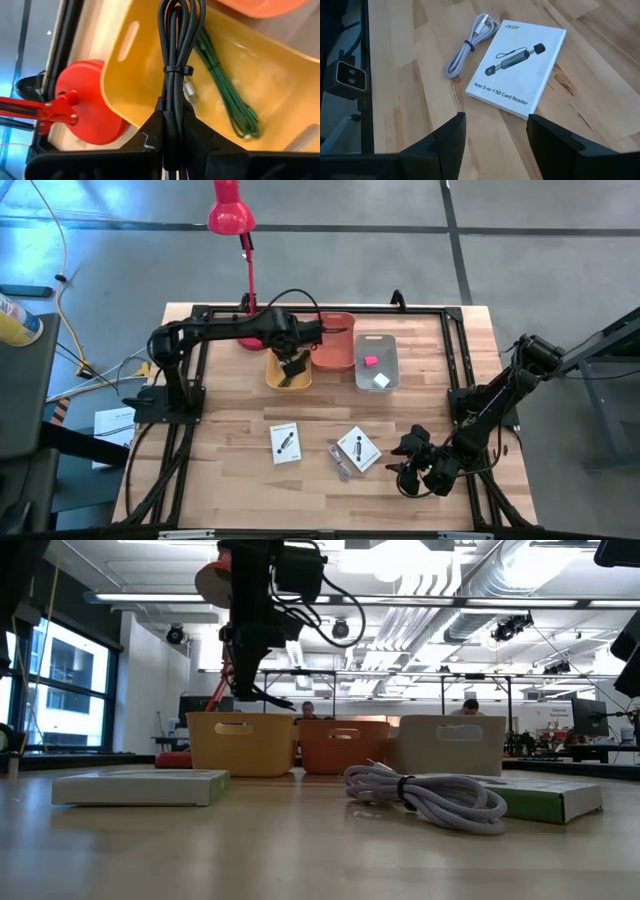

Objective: Pick and place items into bin
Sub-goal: Put the black charger cable into the yellow bin, then put the purple charger cable into the yellow bin

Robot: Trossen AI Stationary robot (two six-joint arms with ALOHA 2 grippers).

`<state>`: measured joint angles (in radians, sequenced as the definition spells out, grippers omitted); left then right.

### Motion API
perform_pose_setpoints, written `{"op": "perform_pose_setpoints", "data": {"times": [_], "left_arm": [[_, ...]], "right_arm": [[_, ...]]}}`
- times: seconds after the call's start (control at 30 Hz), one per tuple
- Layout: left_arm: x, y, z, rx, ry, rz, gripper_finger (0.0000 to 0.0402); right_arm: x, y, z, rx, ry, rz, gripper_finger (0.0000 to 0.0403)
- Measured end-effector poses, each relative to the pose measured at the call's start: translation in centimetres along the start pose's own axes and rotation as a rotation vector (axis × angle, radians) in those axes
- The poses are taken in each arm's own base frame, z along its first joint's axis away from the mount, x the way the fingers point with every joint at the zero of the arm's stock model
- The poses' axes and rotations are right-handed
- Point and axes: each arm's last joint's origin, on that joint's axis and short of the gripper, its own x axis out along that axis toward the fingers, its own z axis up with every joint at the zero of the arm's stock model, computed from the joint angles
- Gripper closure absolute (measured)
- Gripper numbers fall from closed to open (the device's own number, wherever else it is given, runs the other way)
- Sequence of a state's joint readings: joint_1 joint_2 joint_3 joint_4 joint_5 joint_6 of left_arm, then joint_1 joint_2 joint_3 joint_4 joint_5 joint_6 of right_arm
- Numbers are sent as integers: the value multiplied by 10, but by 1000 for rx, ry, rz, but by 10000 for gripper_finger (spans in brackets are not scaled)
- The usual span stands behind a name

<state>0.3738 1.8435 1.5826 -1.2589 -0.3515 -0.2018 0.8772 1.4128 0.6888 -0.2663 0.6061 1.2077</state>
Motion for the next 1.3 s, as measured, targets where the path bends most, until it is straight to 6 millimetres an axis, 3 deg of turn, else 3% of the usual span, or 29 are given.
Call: {"op": "perform_pose_setpoints", "data": {"times": [0.43,0.77,0.9,1.1,1.3], "left_arm": [[5,-2,-3,-3,21,5,367],[5,-2,-3,21,20,6,277],[5,-4,-4,93,32,-70,254],[-5,-25,-9,280,20,-243,251],[-30,-64,-17,476,-70,-311,267]], "right_arm": [[0,1,0,13,-3,7,204],[0,2,1,20,-7,16,204],[0,2,1,22,-8,17,204],[0,2,1,12,-24,10,204],[1,0,3,-7,-36,-4,204]]}}
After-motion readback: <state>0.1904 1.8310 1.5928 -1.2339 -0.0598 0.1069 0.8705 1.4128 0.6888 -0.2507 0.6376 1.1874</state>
